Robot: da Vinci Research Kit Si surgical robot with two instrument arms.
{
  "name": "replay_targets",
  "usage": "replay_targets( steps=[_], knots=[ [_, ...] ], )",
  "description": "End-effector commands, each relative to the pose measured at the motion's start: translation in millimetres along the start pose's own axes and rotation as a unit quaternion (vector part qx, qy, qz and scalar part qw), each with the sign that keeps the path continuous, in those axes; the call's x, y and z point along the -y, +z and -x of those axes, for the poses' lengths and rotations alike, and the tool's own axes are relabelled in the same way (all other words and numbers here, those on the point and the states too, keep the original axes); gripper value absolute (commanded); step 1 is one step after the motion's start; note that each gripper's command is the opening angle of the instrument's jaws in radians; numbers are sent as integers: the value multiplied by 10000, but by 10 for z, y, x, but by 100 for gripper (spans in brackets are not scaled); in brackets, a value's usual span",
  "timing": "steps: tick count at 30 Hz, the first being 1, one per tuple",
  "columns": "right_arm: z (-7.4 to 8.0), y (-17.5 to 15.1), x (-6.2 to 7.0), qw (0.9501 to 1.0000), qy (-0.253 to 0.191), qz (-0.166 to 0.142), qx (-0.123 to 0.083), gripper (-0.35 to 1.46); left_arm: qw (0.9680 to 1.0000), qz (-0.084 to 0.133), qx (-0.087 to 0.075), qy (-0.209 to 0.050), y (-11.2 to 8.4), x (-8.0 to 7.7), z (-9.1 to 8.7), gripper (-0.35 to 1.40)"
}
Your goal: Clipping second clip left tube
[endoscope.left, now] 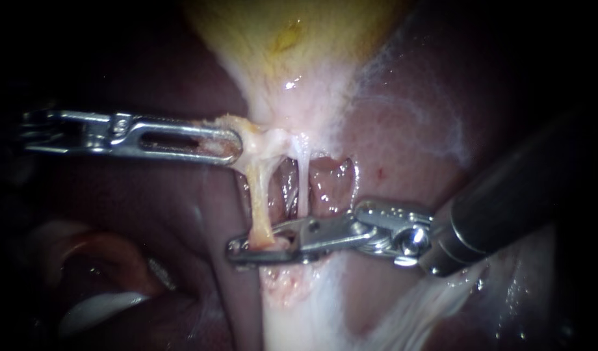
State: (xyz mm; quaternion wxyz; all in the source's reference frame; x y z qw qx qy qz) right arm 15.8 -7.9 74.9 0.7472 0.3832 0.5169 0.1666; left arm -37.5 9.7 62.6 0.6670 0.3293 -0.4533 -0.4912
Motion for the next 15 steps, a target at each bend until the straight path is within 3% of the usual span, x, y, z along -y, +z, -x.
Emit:
replay_targets(
  steps=[1,15],
  knots=[
    [0,-1,0,10000,-8,6,6,-35,10000,-1,0,0,0,0,0,-35],
    [-1,-1,0,10000,-8,-13,11,-35,10000,-1,0,1,0,0,0,-35]
  ],
)
